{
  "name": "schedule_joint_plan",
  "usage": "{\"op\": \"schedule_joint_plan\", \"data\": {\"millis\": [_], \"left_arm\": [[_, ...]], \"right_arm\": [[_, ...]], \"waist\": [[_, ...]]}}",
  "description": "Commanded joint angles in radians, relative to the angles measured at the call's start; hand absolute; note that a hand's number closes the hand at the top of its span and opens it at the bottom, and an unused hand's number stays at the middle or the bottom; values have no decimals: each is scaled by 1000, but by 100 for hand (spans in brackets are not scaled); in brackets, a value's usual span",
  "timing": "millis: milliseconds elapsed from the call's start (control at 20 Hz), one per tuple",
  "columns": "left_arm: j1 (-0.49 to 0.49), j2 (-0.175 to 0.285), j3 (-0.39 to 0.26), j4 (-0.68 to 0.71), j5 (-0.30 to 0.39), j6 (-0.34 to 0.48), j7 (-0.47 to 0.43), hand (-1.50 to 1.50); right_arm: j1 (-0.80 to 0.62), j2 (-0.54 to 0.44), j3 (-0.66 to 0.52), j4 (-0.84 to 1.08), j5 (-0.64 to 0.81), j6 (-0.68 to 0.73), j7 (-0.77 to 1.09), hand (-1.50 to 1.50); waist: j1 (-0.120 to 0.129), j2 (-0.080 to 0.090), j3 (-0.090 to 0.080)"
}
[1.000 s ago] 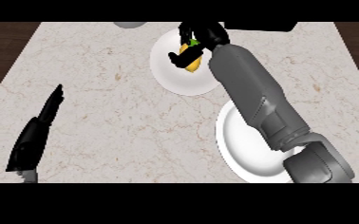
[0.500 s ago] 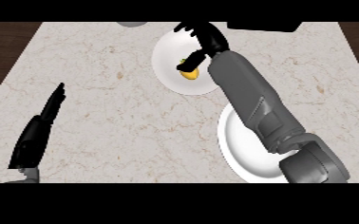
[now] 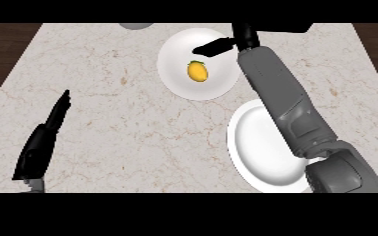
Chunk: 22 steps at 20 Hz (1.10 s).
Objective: Pick the lemon from the plate and place it in the plate
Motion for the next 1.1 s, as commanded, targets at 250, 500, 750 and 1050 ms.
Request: {"op": "schedule_joint_plan", "data": {"millis": [250,500,750,1050], "left_arm": [[-10,27,22,-24,10,-18,17,0],[4,26,28,-7,21,-28,-9,0],[-29,22,34,34,7,-11,-35,0],[-30,-17,-14,13,-36,17,-16,0]], "right_arm": [[105,-183,-186,-10,-182,201,-190,-150],[212,-301,-194,6,-186,364,-354,-150],[186,-374,-189,29,-173,422,-378,-150],[194,-453,-201,74,-171,471,-372,-150]], "waist": [[-1,6,2],[0,8,3],[0,5,2],[14,11,3]]}}
